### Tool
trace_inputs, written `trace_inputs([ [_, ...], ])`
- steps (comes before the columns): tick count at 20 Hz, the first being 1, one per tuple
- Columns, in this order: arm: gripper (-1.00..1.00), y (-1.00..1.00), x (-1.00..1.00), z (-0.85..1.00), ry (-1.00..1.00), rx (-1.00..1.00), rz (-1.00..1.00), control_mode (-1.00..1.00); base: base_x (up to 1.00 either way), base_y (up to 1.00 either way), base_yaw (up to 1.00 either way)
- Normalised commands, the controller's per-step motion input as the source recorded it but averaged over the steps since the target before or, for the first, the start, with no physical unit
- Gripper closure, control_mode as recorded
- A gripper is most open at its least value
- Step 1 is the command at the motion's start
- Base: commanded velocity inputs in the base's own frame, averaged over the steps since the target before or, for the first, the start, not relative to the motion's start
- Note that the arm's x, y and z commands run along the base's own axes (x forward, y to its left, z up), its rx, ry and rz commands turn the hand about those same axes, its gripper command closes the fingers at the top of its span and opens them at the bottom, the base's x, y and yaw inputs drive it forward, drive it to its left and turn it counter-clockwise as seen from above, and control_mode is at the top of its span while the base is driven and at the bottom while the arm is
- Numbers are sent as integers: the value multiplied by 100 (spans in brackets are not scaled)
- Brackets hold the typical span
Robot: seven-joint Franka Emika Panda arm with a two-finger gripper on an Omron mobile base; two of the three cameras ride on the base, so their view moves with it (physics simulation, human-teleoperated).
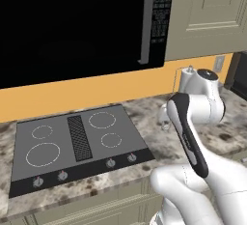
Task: Place the drinks on the dining counter in a tight cluster.
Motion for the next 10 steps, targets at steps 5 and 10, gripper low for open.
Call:
trace_inputs([
  [5,-100,-14,58,0,7,0,6,-100,0,0,0],
  [10,-100,-17,38,-24,3,-1,4,-100,0,0,0],
])
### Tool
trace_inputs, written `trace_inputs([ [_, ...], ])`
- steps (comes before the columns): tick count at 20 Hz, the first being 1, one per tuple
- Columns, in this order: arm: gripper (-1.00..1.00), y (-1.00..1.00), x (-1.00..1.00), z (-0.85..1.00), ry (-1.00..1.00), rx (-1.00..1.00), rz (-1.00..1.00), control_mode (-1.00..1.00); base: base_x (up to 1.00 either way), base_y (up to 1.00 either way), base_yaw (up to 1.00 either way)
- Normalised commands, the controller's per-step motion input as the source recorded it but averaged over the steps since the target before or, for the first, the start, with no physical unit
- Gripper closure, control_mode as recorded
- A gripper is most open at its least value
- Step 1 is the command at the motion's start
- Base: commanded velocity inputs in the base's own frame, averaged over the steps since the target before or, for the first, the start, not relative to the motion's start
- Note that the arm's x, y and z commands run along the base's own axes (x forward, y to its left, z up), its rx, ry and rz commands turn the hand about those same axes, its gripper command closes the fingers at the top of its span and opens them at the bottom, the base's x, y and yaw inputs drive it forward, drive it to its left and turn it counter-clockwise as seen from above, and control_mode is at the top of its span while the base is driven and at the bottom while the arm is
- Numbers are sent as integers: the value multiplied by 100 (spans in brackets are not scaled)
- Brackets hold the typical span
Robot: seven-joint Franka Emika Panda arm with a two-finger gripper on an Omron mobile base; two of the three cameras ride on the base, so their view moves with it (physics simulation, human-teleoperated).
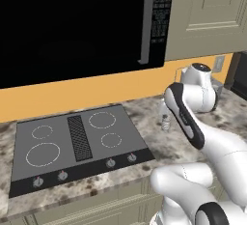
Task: Place the drinks on the dining counter in a tight cluster.
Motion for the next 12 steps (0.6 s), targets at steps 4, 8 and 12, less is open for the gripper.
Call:
trace_inputs([
  [4,-100,-10,4,-52,-2,-3,0,-100,0,0,0],
  [8,-100,0,6,-56,-2,-5,0,-100,0,0,0],
  [12,-100,-4,42,-15,0,-5,0,-100,0,0,0],
])
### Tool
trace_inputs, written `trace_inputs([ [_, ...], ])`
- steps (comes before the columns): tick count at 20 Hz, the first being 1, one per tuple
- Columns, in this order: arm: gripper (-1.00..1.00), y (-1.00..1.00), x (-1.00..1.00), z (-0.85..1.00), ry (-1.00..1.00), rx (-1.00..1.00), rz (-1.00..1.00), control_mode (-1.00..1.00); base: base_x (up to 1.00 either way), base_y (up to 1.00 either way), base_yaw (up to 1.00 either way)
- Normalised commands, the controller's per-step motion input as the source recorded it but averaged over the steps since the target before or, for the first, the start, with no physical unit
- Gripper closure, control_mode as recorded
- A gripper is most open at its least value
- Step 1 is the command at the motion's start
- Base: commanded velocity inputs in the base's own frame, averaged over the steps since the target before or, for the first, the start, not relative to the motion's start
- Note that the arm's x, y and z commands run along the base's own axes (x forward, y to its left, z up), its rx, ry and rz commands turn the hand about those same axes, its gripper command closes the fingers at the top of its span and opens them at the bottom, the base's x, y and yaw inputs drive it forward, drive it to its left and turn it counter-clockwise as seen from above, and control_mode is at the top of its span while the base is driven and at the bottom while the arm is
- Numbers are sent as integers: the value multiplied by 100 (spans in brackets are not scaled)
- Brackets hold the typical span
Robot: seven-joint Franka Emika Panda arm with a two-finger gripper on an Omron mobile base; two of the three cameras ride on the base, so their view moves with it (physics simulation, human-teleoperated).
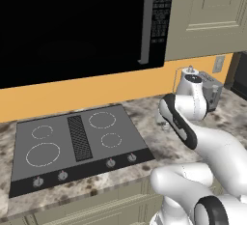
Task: Place the drinks on the dining counter in a tight cluster.
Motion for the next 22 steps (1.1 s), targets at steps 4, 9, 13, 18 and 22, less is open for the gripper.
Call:
trace_inputs([
  [4,-100,-36,41,24,-2,0,-1,-100,0,0,0],
  [9,-100,-40,60,23,-1,0,-6,-100,0,0,0],
  [13,-100,-7,57,9,-1,0,-5,-100,0,0,0],
  [18,-100,-2,17,0,-6,0,0,-100,0,0,0],
  [22,-100,0,15,0,-6,0,0,-100,0,0,0],
])
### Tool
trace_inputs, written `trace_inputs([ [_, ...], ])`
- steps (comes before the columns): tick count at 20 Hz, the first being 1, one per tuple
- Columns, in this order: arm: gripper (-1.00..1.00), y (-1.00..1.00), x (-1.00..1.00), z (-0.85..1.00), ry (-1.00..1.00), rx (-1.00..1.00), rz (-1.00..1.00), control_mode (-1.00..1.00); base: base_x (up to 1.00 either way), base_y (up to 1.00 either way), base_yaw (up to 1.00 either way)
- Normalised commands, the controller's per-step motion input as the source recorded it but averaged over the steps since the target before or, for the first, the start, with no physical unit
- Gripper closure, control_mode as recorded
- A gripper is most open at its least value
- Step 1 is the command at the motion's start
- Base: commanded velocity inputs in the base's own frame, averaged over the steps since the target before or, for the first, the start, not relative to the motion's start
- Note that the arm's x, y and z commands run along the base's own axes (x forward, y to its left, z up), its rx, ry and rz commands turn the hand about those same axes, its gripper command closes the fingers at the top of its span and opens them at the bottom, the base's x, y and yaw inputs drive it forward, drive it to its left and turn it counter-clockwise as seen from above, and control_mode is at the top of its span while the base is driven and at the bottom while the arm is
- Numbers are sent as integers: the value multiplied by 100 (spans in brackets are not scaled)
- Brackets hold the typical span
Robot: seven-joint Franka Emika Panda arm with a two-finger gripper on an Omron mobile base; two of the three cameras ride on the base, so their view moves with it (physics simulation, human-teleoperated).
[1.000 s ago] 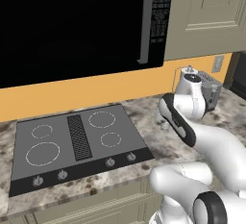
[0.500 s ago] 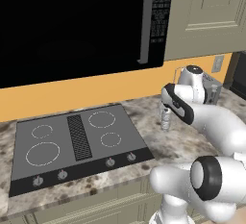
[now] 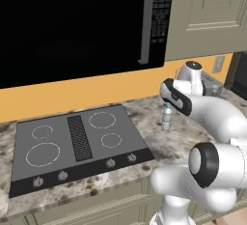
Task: Place the drinks on the dining counter in a tight cluster.
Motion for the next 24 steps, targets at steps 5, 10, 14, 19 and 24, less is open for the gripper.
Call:
trace_inputs([
  [5,-100,0,19,-21,-7,0,0,-100,0,0,0],
  [10,-100,0,9,-13,-5,-1,0,-100,0,0,0],
  [14,-100,0,28,0,-2,0,0,-100,0,0,0],
  [19,-100,-4,17,-2,2,0,0,-100,0,0,0],
  [24,-100,-2,16,0,12,-1,0,-100,0,0,0],
])
